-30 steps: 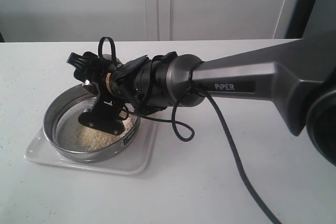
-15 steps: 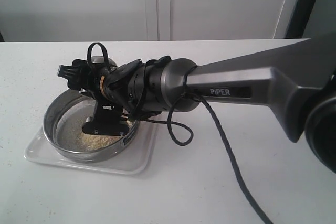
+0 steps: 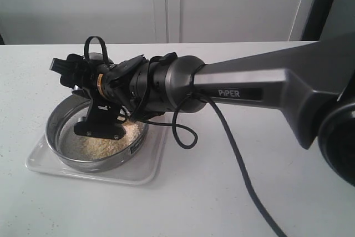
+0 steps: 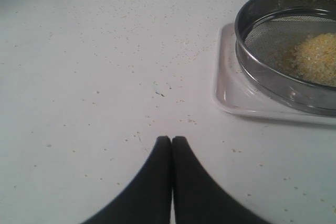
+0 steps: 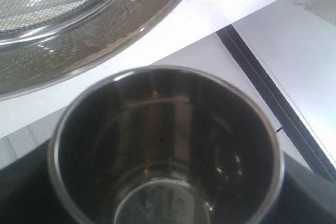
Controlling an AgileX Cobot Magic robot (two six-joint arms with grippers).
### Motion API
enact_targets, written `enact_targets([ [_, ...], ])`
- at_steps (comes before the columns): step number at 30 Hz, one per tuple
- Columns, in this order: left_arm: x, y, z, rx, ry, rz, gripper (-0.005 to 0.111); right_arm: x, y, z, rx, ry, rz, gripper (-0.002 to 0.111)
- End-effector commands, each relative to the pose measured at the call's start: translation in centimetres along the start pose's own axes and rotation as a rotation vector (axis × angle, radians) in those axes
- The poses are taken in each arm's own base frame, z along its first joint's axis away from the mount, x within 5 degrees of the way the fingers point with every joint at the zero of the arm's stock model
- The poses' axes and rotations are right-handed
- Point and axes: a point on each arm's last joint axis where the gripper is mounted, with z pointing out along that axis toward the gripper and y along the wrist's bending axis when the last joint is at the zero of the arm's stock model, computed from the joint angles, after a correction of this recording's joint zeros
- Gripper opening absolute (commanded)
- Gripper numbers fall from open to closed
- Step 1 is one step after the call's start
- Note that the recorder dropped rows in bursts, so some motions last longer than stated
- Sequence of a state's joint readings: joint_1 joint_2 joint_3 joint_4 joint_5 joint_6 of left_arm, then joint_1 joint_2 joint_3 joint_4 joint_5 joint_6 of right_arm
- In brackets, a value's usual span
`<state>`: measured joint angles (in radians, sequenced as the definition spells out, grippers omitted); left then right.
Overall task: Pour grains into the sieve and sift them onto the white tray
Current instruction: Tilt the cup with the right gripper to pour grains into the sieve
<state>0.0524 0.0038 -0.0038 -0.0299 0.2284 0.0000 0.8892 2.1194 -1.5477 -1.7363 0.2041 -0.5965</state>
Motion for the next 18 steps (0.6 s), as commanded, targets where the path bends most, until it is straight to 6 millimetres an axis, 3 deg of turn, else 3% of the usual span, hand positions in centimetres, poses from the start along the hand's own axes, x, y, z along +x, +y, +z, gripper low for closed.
enact_targets([
  [1,0.1,-0.1,0.0,0.008,0.003,-0.003,0.000,0.5,-0.1,0.1,0.007,0.010,0.104,0.000],
  [4,0.1,-0.1,0.0,0.008,0.003,-0.003,0.000,1.6,0.2,0.1,-0.030,0.091,0.089,0.000],
  [5,0.1,-0.1,0.0,0.008,0.003,-0.003,0.000,1.3,0.1,0.1,-0.015,0.064,0.156,0.000],
  [15,0.1,-0.1,0.0,0.008,0.003,-0.003,0.000,1.5,0.3,0.0,-0.023,0.081,0.203,0.000],
  [18,0.1,-0.1,0.0,0.008,0.003,-0.003,0.000,1.6,0.1,-0.1,-0.009,0.082,0.384,0.000],
])
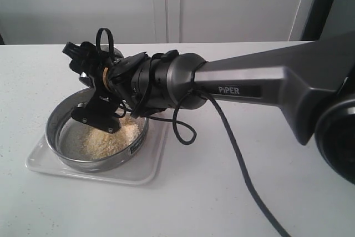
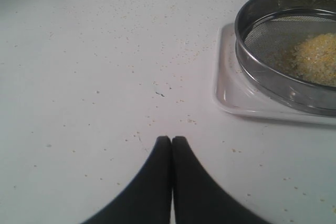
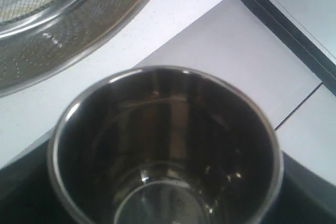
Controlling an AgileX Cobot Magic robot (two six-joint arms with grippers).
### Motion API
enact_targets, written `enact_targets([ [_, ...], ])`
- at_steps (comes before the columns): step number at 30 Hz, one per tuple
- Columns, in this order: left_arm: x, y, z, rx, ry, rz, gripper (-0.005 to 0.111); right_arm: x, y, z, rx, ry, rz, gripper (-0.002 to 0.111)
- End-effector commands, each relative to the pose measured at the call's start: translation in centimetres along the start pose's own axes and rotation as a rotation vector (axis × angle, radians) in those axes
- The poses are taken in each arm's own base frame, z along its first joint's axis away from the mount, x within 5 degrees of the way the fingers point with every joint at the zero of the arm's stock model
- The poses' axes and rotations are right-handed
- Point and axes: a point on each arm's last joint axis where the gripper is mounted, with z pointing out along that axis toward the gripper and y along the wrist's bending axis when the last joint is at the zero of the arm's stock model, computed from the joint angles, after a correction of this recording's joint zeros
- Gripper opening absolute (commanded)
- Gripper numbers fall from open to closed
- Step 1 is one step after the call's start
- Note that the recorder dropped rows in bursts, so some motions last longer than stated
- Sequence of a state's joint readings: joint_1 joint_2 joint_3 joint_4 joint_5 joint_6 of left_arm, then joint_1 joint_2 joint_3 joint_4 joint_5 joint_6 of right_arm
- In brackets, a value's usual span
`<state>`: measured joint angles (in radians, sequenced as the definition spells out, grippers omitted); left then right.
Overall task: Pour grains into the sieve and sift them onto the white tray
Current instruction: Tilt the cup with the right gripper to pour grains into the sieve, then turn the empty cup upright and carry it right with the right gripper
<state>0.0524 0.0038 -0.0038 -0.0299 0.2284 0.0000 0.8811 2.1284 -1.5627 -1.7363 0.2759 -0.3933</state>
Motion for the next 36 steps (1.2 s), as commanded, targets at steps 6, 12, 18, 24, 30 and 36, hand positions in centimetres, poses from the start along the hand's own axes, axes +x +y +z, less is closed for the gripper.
enact_targets([
  [6,0.1,-0.1,0.0,0.008,0.003,-0.003,0.000,1.3,-1.5,-1.4,0.050,-0.016,0.539,0.000],
  [12,0.1,-0.1,0.0,0.008,0.003,-0.003,0.000,1.7,-1.5,-2.7,0.047,-0.032,0.853,0.000],
  [18,0.1,-0.1,0.0,0.008,0.003,-0.003,0.000,2.5,-2.2,-4.6,0.062,-0.064,1.151,0.000],
  [24,0.1,-0.1,0.0,0.008,0.003,-0.003,0.000,3.3,-2.3,-6.5,0.070,-0.073,1.422,0.000],
  [30,0.1,-0.1,0.0,0.008,0.003,-0.003,0.000,3.7,-1.7,-7.9,0.052,-0.077,1.647,0.000],
  [36,0.1,-0.1,0.0,0.008,0.003,-0.003,0.000,4.3,-0.1,-9.4,0.019,-0.057,1.860,0.000],
])
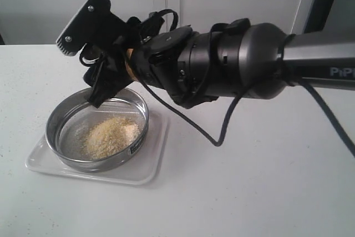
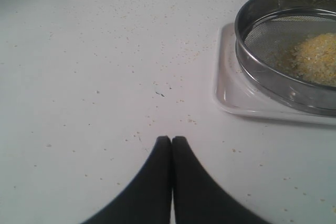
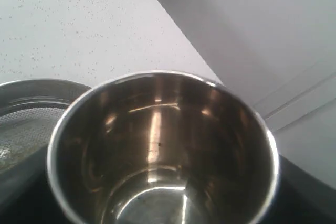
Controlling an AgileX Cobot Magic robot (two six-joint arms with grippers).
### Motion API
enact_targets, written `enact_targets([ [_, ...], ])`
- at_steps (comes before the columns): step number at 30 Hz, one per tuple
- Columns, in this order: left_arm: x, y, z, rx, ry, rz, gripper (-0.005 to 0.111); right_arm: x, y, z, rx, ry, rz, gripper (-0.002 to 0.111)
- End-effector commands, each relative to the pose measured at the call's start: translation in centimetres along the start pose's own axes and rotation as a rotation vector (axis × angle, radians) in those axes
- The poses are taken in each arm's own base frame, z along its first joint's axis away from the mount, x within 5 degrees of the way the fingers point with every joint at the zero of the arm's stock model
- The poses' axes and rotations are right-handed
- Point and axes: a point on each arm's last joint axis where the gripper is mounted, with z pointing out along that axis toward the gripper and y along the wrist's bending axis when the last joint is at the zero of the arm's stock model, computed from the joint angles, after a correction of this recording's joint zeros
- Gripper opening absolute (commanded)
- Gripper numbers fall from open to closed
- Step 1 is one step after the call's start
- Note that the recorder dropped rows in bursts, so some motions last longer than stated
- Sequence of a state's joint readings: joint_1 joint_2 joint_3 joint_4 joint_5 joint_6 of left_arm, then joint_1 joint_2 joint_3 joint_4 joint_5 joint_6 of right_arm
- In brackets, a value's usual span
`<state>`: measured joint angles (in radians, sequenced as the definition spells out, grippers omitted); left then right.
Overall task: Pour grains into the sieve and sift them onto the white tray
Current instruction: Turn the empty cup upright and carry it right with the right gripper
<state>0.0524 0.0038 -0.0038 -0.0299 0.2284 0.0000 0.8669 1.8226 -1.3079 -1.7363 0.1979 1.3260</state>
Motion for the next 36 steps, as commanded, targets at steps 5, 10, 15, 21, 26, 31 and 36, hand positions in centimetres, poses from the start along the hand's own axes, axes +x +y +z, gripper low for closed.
enact_targets([
  [5,0.1,-0.1,0.0,0.008,0.003,-0.003,0.000,1.0,-1.7,-2.9,0.006,0.009,0.170,0.000],
  [10,0.1,-0.1,0.0,0.008,0.003,-0.003,0.000,1.3,-2.0,-4.9,0.011,0.004,0.175,0.000],
  [15,0.1,-0.1,0.0,0.008,0.003,-0.003,0.000,3.0,-2.7,-6.5,0.034,0.039,0.187,0.000],
  [21,0.1,-0.1,0.0,0.008,0.003,-0.003,0.000,5.2,-4.2,-8.2,0.070,0.080,0.209,0.000],
  [26,0.1,-0.1,0.0,0.008,0.003,-0.003,0.000,6.0,-5.0,-9.1,0.080,0.089,0.239,0.000],
  [31,0.1,-0.1,0.0,0.008,0.003,-0.003,0.000,5.5,-5.4,-10.8,0.082,0.052,0.262,0.000],
  [36,0.1,-0.1,0.0,0.008,0.003,-0.003,0.000,5.9,-6.1,-13.1,0.120,0.031,0.279,0.000],
])
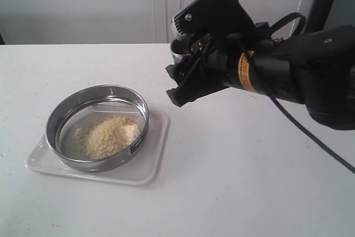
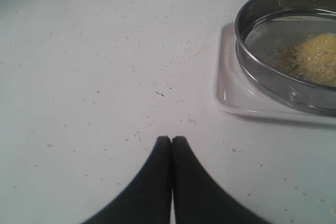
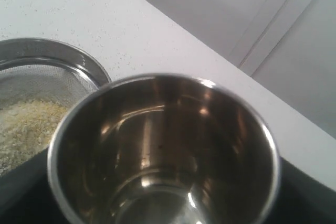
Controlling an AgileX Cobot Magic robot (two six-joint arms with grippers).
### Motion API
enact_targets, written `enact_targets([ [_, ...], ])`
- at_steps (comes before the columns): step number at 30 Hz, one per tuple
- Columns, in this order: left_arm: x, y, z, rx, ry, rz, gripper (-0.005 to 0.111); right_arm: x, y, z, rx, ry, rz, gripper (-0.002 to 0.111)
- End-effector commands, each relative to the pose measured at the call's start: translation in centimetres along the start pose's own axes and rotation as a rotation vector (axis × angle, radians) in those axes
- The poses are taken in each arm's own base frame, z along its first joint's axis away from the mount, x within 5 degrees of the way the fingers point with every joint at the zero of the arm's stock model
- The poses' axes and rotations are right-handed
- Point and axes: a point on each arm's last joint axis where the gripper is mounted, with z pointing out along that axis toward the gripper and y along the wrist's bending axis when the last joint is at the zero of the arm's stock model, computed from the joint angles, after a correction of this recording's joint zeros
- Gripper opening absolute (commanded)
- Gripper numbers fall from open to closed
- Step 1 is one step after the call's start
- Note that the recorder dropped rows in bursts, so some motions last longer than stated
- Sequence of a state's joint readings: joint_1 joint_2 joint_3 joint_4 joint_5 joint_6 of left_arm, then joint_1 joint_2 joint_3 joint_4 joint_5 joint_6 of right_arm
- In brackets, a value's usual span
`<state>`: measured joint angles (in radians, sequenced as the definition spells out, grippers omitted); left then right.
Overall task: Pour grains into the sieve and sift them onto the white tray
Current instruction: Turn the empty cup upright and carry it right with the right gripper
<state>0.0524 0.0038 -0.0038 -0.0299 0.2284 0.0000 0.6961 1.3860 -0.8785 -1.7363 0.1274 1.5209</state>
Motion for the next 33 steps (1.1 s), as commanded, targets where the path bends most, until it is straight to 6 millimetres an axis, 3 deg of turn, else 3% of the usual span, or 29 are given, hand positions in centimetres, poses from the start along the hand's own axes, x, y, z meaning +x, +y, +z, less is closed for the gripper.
enact_targets([
  [1,0.1,-0.1,0.0,0.008,0.003,-0.003,0.000,0.5,-1.6,-1.8,0.053,-0.006,0.039,0.000],
  [7,0.1,-0.1,0.0,0.008,0.003,-0.003,0.000,2.5,-2.6,-2.1,0.013,0.048,-0.037,0.000],
  [14,0.1,-0.1,0.0,0.008,0.003,-0.003,0.000,3.6,-3.8,-2.2,-0.022,-0.070,0.187,0.000],
  [21,0.1,-0.1,0.0,0.008,0.003,-0.003,0.000,5.9,-4.8,-2.5,0.075,-0.113,0.242,0.000],
  [25,0.1,-0.1,0.0,0.008,0.003,-0.003,0.000,8.2,-5.7,-3.0,0.248,-0.170,0.369,0.000],
  [30,0.1,-0.1,0.0,0.008,0.003,-0.003,0.000,10.4,-5.6,-3.3,0.330,-0.193,0.301,0.000],
  [33,0.1,-0.1,0.0,0.008,0.003,-0.003,0.000,11.5,-5.4,-2.2,0.323,-0.141,0.300,0.000],
])
